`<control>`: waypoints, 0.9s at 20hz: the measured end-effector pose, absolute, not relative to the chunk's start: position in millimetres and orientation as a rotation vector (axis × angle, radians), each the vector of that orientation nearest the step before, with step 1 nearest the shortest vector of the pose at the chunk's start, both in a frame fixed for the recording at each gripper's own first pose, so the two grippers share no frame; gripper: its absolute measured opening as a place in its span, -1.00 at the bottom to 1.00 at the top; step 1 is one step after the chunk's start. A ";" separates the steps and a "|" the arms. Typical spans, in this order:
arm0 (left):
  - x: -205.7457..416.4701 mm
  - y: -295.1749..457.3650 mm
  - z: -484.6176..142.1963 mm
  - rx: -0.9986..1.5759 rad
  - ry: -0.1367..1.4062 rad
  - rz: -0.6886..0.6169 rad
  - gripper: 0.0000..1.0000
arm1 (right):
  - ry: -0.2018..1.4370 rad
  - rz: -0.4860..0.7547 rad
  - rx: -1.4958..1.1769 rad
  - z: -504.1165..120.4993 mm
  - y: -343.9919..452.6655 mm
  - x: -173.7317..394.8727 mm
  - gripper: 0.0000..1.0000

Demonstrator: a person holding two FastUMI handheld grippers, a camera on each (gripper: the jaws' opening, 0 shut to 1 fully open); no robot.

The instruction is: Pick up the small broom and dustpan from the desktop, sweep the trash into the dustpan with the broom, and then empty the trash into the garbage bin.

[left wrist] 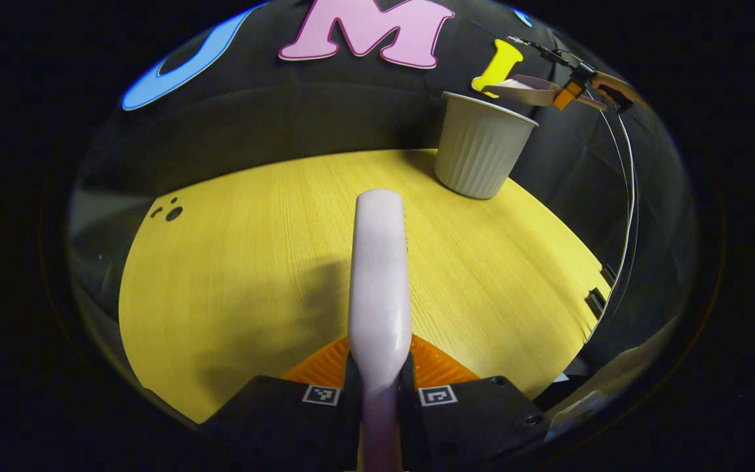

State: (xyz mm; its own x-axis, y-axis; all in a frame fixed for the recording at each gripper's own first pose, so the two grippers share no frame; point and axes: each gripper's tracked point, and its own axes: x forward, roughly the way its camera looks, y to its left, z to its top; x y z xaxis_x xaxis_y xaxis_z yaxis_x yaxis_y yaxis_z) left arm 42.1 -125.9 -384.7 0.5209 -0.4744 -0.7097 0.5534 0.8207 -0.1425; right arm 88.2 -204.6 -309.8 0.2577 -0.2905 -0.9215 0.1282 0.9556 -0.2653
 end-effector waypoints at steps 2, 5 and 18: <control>44.1 -129.8 -378.4 0.096 0.812 -0.620 -0.46 | 1.199 -0.288 -0.065 -307.0 -195.9 94.0 -0.29; 47.5 -134.1 -380.1 0.118 0.823 -0.618 -0.44 | 1.103 -0.278 0.026 -296.3 -185.0 91.2 -0.29; 52.8 -142.6 -380.4 0.167 0.818 -0.572 -0.41 | 0.927 -0.142 0.204 -276.5 -59.8 3.7 -0.29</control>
State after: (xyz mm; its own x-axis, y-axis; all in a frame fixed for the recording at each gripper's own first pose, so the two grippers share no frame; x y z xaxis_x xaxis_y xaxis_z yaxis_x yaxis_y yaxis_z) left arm 52.8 -142.6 -380.4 0.5427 -0.4167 -0.7293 0.5419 0.8371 -0.0750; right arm 3.7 -59.8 -276.5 0.5930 -0.0334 -0.8045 0.2081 0.9716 0.1130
